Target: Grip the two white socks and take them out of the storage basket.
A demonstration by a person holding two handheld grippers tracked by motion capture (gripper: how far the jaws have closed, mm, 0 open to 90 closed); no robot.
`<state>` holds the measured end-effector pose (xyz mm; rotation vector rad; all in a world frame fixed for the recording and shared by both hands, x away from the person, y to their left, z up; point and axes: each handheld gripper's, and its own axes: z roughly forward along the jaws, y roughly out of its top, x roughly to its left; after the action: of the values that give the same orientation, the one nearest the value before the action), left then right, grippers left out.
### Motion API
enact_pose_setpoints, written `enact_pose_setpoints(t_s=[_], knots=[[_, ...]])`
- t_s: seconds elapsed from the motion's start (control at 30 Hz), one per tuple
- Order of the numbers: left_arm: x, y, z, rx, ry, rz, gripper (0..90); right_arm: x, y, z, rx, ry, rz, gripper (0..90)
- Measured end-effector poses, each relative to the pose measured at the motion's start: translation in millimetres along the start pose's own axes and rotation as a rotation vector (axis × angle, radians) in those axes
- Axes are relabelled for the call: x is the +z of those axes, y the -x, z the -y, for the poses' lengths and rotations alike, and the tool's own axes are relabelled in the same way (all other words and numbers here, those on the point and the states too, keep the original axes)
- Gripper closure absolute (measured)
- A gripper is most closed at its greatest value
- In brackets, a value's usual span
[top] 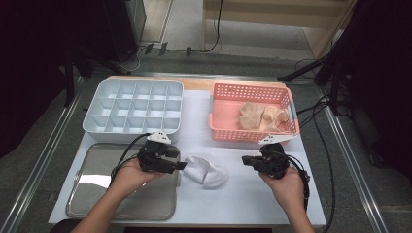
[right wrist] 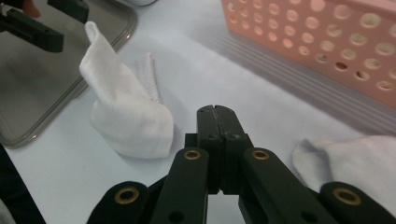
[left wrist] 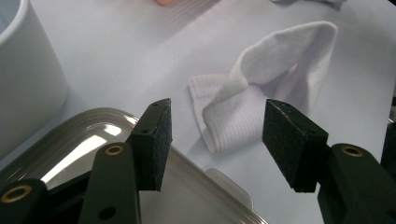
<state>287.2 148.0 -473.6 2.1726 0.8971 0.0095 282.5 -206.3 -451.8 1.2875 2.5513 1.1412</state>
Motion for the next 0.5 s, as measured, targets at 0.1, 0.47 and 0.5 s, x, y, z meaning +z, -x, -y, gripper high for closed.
enact_pose_setpoints(t_s=[0.1, 0.47, 0.5], knots=[[-0.4, 0.0, -0.4, -0.007, 0.01, -0.002, 46.8, 2.2, -3.9, -0.6, -0.026, 0.002, -0.007, 90.0], [4.1, -0.3, -0.3, -0.001, -0.013, -0.009, 46.5, 13.7, -16.9, -2.3, -0.07, -0.012, -0.044, 88.8], [5.0, -0.4, -0.4, -0.001, -0.013, -0.008, 46.6, 15.2, -18.4, -2.5, -0.074, -0.018, -0.046, 88.4]])
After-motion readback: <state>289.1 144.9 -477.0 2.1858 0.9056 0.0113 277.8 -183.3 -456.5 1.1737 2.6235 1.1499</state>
